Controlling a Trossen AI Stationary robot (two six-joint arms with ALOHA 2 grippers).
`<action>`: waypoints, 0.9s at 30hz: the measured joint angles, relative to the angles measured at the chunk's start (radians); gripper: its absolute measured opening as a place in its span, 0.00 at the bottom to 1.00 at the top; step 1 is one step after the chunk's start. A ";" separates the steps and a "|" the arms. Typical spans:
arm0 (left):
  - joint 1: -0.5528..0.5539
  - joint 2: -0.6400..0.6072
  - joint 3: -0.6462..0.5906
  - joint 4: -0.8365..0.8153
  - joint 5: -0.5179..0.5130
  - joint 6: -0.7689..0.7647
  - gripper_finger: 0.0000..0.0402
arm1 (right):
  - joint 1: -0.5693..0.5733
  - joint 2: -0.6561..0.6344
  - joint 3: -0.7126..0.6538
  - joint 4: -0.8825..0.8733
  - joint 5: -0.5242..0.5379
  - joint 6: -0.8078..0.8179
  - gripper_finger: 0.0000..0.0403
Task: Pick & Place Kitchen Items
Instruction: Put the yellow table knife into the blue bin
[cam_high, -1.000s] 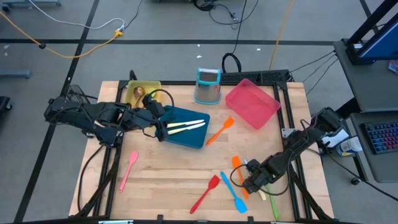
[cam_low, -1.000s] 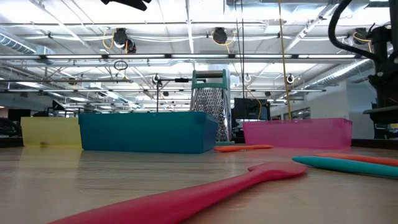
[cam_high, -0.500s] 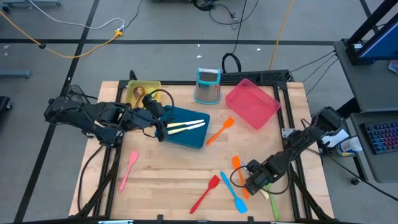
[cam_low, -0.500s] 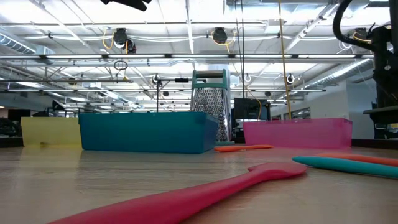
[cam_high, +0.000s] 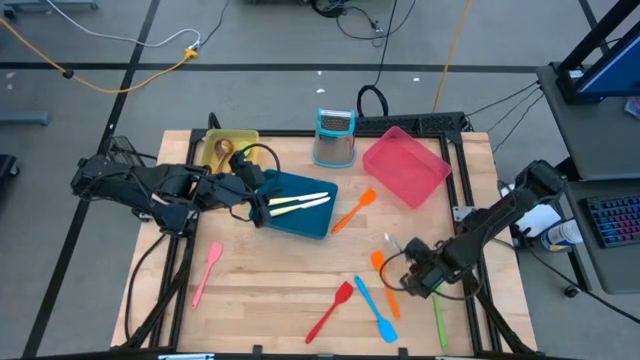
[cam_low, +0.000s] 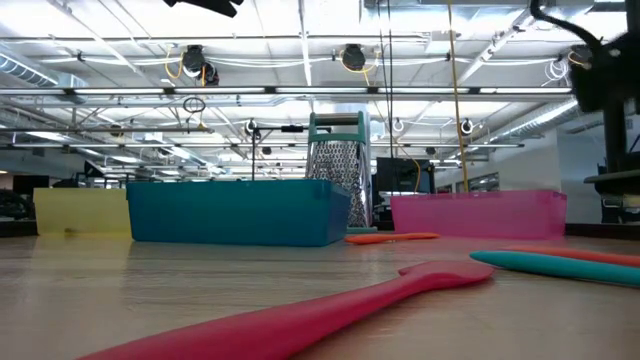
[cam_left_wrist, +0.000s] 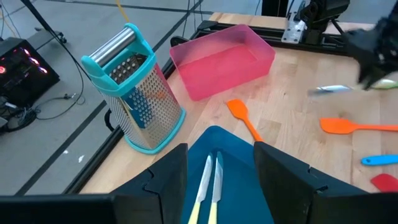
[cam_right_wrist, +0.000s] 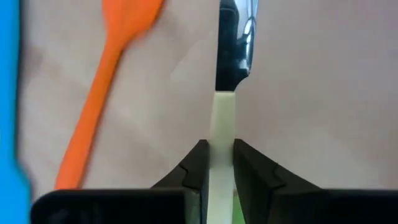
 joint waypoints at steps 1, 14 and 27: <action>0.000 0.000 0.000 0.000 0.000 0.001 0.47 | 0.000 -0.016 0.000 -0.011 0.058 -0.004 0.11; 0.000 0.114 0.002 -0.012 0.076 -0.006 0.47 | -0.055 -0.072 -0.034 0.347 0.917 -0.529 0.12; -0.007 0.425 0.001 0.184 0.176 0.072 0.47 | -0.273 -0.076 -0.212 1.232 0.646 -1.301 0.12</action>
